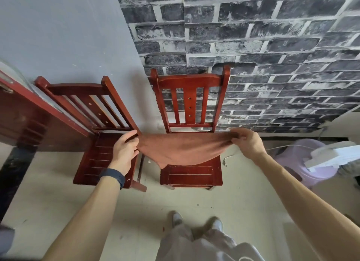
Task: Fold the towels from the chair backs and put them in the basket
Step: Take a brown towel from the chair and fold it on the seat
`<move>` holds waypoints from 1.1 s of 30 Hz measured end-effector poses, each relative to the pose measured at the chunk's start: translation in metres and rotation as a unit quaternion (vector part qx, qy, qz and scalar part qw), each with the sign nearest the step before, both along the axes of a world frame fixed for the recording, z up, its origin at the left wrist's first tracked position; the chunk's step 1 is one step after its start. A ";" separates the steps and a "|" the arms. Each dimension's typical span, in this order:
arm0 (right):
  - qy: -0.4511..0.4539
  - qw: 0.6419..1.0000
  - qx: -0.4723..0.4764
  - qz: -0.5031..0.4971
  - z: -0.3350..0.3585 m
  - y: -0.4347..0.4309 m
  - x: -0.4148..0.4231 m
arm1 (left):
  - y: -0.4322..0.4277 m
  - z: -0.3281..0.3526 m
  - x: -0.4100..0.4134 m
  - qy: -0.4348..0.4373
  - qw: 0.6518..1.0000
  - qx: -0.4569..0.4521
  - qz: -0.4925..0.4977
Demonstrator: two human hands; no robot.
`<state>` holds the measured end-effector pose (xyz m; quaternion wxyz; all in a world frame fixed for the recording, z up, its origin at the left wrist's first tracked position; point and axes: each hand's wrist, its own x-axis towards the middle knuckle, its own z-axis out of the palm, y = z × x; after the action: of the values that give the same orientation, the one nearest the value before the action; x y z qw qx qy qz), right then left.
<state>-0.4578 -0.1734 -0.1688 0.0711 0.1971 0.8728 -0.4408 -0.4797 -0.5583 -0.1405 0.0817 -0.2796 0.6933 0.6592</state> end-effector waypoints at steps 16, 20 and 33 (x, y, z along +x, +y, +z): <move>-0.089 0.979 0.182 -0.020 -0.078 -0.026 0.093 | -0.050 -0.104 0.043 -0.008 0.773 -0.516 -0.368; -0.085 0.978 0.189 -0.020 -0.106 -0.021 0.045 | -0.038 -0.126 -0.010 -0.001 0.748 -0.542 -0.382; -0.125 0.975 0.027 -0.184 -0.312 0.000 -0.159 | 0.029 -0.313 -0.190 -0.151 0.866 -0.406 -0.247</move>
<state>-0.6173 -0.1733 -0.4805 0.0925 0.4095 0.8173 -0.3947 -0.6695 -0.5292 -0.4539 0.2250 -0.2037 0.9254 0.2269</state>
